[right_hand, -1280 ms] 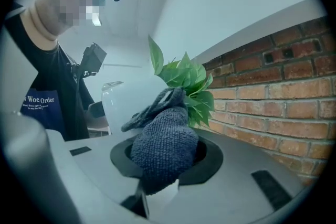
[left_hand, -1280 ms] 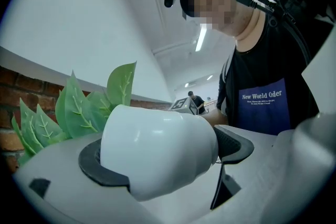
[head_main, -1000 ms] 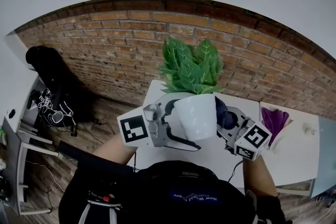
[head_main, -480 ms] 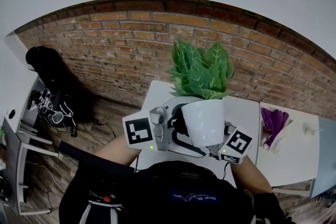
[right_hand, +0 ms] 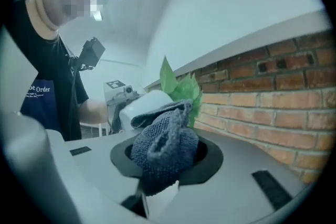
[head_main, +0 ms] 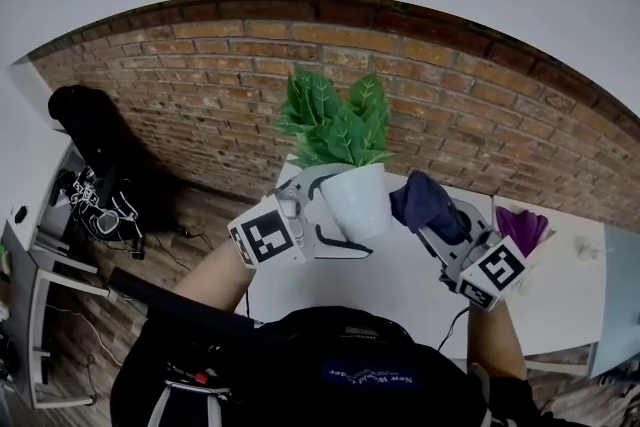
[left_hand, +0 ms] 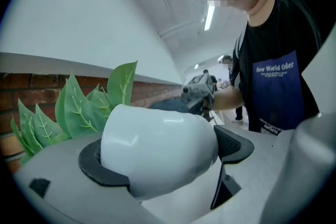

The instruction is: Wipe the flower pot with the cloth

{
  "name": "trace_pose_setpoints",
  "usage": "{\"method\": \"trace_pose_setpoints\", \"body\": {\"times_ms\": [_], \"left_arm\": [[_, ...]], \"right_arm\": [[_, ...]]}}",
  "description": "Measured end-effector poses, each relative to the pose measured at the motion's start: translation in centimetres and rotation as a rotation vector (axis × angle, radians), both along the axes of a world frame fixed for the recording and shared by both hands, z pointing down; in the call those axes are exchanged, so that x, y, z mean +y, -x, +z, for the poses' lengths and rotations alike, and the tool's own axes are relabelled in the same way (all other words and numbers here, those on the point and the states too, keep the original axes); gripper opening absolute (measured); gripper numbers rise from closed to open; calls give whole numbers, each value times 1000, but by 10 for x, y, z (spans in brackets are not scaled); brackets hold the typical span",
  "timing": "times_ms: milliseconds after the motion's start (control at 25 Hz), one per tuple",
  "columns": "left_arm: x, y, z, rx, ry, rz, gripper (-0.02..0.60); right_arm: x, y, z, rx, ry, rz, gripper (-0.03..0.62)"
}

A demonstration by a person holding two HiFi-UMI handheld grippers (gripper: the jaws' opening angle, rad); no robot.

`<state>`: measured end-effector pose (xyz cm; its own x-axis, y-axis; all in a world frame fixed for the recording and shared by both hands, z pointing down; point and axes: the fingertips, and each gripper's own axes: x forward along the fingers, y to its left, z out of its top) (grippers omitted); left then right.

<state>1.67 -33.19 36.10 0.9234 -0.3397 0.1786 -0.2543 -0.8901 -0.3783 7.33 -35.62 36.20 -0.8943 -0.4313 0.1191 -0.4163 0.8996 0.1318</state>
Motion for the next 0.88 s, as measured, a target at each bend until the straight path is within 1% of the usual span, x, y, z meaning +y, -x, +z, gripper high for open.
{"method": "trace_pose_setpoints", "body": {"times_ms": [80,200,280,400,480,600,720,880], "left_arm": [[-8,3,14,-74,-3,-34,522],[-14,4,26,-126,17,-57,522],[-16,3,32,-154,34,-70,522],[-16,3,40,-191,57,-72,522],[-14,1,44,-207,55,-71,522],[-13,2,42,-199,41,-75,520],[-10,3,34,-175,22,-69,520],[-3,1,21,-128,-8,-36,520]], "right_arm": [[10,11,-23,46,-103,-5,103],[34,41,-36,160,-233,-66,103],[49,60,-30,255,-276,-102,103],[60,87,-20,314,-320,-149,103],[59,94,-14,331,-326,-168,103],[54,86,-15,324,-322,-156,103],[47,72,-21,280,-300,-137,103],[35,52,-28,205,-234,-86,103]]}}
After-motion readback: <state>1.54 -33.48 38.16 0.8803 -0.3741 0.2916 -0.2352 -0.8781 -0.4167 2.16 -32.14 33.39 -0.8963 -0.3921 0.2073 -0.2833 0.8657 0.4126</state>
